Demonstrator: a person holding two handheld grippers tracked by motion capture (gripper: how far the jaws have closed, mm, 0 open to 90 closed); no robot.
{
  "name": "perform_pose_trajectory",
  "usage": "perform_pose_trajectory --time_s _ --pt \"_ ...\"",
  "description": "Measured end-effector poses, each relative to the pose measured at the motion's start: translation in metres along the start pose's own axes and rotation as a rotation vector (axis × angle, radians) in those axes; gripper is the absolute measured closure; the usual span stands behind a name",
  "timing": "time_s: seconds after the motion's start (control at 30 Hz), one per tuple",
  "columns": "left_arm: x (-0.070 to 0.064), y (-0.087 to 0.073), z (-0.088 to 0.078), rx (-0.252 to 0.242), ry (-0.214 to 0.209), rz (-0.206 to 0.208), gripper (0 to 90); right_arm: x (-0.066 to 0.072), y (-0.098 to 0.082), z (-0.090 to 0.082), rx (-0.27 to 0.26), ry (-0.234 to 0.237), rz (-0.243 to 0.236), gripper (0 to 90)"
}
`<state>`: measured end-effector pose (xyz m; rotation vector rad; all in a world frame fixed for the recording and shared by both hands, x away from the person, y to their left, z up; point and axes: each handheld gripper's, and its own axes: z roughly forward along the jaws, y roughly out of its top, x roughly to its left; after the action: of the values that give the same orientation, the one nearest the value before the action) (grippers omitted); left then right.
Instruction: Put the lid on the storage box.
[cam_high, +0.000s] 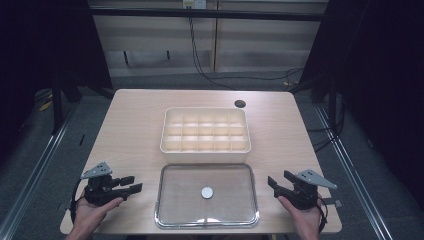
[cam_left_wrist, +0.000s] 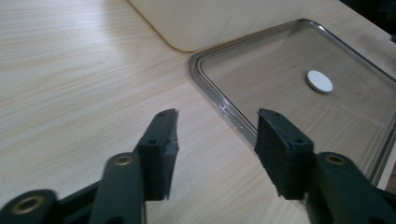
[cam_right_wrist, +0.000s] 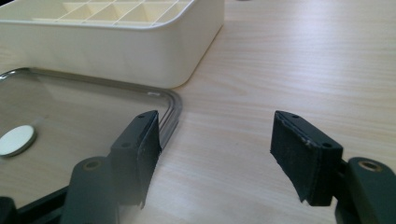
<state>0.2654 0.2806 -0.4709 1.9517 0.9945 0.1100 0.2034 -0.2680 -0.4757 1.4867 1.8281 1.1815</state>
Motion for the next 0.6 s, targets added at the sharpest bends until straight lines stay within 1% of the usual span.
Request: perform_pose_trajectory --time_s 0.03,0.07,0.1,0.13,0.17,0.23,0.33,0.37,0.4,0.43,0.47,0.53,0.6 --pt "0.0 0.0 0.0 0.0 0.0 0.0 46.2 0.001 0.001 0.0 0.014 0.01 0.004 33.3" --pt "0.001 0.0 0.001 0.007 -0.002 -0.007 46.1 0.003 0.001 0.001 0.031 0.019 0.002 37.0" --pt "0.001 0.0 0.001 0.007 -0.002 -0.007 45.5 0.003 0.001 0.001 0.031 0.019 0.002 37.0" --pt "0.002 -0.001 0.001 0.018 -0.007 -0.008 45.5 0.004 0.002 0.0 0.042 0.015 -0.01 42.4" --pt "0.002 -0.001 0.002 0.023 -0.008 -0.012 45.2 0.008 0.003 -0.002 0.032 0.025 -0.008 43.0" --pt "0.002 -0.001 0.004 0.039 -0.008 -0.014 44.8 0.01 0.003 -0.002 0.044 0.048 0.013 43.3" --pt "0.0 -0.001 0.004 0.042 -0.008 -0.006 44.3 0.012 0.003 -0.001 0.057 0.057 0.012 43.4" --pt "-0.001 0.0 0.004 0.042 -0.013 -0.005 44.2 0.012 0.003 0.0 0.063 0.07 0.016 44.4" --pt "-0.004 0.002 0.004 0.04 -0.005 -0.002 43.0 0.013 0.002 0.001 0.076 0.1 0.022 47.5" --pt "-0.004 0.002 0.004 0.04 -0.005 -0.002 43.1 0.013 0.002 0.001 0.076 0.1 0.022 47.5" --pt "-0.006 0.003 0.003 0.034 -0.001 -0.003 43.4 0.013 0.002 0.004 0.104 0.148 0.045 45.5" --pt "-0.009 0.006 0.003 0.029 0.003 -0.001 44.1 0.015 0.004 0.005 0.127 0.167 0.05 47.2" --pt "-0.011 0.01 0.003 0.024 -0.001 0.004 44.2 0.019 0.008 0.005 0.142 0.169 0.032 45.3"
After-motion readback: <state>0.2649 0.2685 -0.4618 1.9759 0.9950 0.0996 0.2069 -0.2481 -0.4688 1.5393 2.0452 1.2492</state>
